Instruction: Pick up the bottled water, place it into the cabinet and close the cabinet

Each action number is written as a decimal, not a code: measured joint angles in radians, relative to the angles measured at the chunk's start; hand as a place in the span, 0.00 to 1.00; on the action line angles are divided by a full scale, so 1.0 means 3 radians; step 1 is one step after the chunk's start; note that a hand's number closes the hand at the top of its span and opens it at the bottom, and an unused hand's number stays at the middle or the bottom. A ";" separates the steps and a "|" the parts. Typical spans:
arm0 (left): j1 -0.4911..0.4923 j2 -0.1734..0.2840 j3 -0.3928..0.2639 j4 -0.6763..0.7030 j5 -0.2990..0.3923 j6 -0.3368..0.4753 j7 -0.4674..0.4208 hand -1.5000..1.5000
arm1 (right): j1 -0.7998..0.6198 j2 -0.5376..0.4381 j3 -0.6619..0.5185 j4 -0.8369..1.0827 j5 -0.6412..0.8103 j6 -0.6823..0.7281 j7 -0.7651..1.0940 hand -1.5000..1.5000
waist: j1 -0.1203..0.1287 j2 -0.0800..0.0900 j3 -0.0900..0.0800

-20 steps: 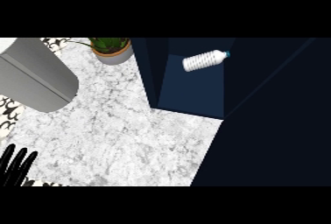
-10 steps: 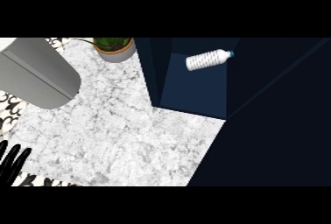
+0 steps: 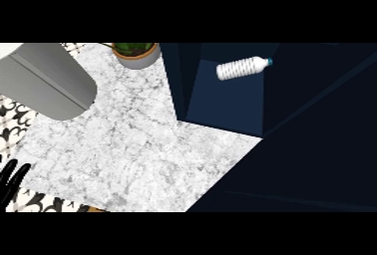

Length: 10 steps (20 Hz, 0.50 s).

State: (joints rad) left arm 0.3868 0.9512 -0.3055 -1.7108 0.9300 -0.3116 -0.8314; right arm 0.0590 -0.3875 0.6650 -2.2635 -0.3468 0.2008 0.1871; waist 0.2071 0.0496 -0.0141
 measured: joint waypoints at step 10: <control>0.0088 0.0023 0.0092 0.0059 0.0108 -0.0040 0.0054 0.00 | -0.0842 0.0554 -0.0637 0.0963 -0.0227 -0.0314 0.0267 1.00 | -0.0145 -0.0060 0.0017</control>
State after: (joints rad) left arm 0.4133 0.9581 -0.2780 -1.6930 0.9623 -0.3236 -0.8152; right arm -0.1936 -0.2212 0.4740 -1.9744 -0.4147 0.1066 0.2671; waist 0.1636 0.0317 -0.0091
